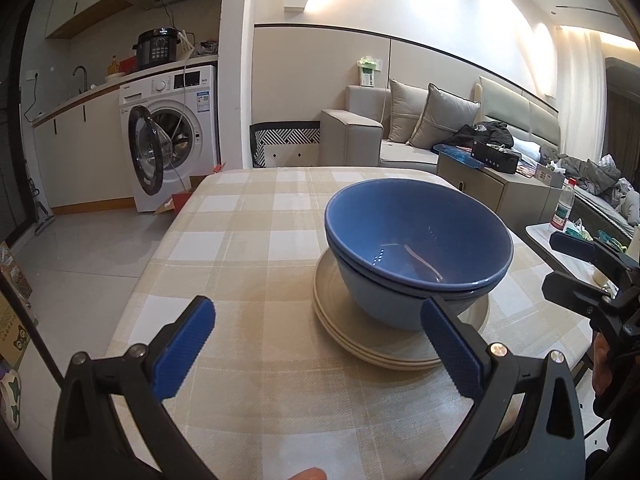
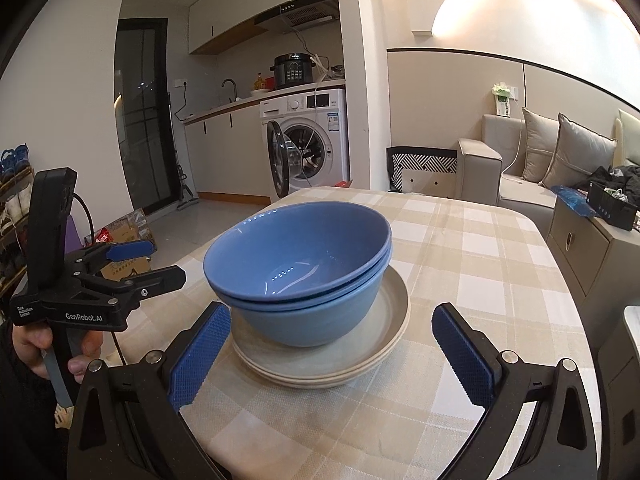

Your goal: Organize plates and bowls

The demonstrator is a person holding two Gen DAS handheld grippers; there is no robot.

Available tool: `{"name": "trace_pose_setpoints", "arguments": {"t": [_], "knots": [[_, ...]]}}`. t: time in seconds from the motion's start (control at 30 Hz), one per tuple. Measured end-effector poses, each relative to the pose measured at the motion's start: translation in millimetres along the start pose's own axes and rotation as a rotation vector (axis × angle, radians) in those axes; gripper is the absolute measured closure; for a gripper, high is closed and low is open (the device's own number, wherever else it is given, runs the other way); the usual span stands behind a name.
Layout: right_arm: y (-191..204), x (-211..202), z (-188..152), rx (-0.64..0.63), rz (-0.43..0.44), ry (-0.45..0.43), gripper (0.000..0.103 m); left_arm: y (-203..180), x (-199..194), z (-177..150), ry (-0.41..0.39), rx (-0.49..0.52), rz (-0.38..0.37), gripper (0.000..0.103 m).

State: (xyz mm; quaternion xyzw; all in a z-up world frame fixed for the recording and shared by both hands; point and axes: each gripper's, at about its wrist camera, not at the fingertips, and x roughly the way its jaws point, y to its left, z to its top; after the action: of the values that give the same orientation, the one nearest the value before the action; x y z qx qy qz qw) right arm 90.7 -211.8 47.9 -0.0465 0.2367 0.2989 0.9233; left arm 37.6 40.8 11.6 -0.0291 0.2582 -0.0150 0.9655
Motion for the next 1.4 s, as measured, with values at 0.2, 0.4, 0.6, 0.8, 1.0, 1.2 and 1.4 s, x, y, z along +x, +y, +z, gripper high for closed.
{"name": "trace_pose_setpoints", "arguments": {"t": [0.2,0.4,0.6,0.8,1.0,1.2,1.4], "knots": [[0.2,-6.9,-6.9,-0.012,0.000,-0.019,0.001,3.8,-8.8,-9.5,-0.029,-0.019,0.003,0.000],[2.3,-13.5,-13.4,-0.032,0.000,-0.039,0.001,-1.9,-18.3,-15.7,-0.058,0.003,0.008,0.000],[4.5,-19.8,-18.6,-0.034,0.005,-0.053,0.001,-1.8,-24.8,-20.5,-0.075,-0.008,0.010,0.000],[2.1,-25.7,-23.3,-0.025,0.001,-0.074,0.001,-5.0,-29.4,-23.3,-0.082,0.004,-0.001,0.000],[2.6,-31.0,-27.2,-0.027,0.007,-0.083,0.001,-12.1,-34.7,-23.5,-0.091,0.020,-0.018,0.000],[3.5,-34.0,-28.2,-0.028,0.011,-0.088,0.001,-15.6,-37.2,-23.5,-0.100,0.024,-0.019,0.000],[5.1,-35.5,-29.3,-0.036,0.017,-0.087,0.001,-15.7,-36.8,-23.3,-0.102,0.026,-0.017,0.000]]}}
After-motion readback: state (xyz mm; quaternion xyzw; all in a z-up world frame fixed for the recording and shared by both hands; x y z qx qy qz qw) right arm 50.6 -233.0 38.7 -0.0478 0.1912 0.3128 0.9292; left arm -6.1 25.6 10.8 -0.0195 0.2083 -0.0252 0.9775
